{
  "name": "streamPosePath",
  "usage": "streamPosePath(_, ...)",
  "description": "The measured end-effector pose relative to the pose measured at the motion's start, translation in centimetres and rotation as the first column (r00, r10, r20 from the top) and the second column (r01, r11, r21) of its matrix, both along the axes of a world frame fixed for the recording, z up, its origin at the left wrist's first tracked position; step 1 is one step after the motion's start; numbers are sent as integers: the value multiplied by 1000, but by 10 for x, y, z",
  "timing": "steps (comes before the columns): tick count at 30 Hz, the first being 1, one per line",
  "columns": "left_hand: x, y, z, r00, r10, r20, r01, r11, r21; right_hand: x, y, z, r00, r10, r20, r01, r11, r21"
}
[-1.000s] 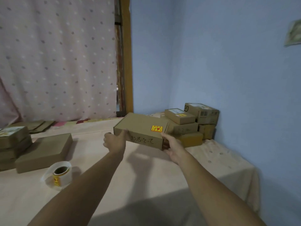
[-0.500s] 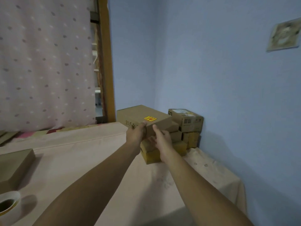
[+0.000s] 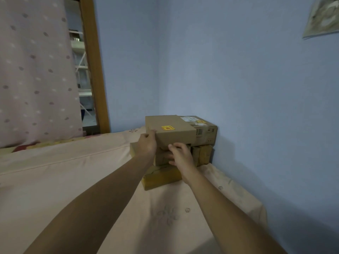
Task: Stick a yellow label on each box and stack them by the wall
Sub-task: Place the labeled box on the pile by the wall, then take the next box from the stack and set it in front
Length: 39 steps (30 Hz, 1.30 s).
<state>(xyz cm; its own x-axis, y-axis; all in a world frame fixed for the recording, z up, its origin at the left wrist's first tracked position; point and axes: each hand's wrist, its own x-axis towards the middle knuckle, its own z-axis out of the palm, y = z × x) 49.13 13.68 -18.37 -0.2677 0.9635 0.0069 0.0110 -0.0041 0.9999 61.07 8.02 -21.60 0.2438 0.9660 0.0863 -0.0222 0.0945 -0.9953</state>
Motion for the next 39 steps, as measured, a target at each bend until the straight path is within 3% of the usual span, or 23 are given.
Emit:
streamPosePath(7,12,5,-12,991,103,-80,-103,995,7,4,13,1,995,-89,39,88,996,26)
streamPosePath(13,17,7,5,996,17,-82,-16,1000,5,8,15,-1,995,-28,100,27,999,20)
streamPosePath(26,5,-8,-4,986,-141,-92,144,989,33,3,6,-9,998,-1,64,4,999,-45)
streamPosePath(31,-14,-32,1,983,-119,-143,122,992,15,-12,-6,-4,995,19,99,-12,998,-67)
streamPosePath(36,-65,-60,-2,924,-84,-373,109,993,48,-51,-23,4,973,76,216,-62,996,-70)
streamPosePath(39,-115,-80,-10,792,-37,-610,92,994,59,-87,-34,11,940,130,316,-120,991,-51)
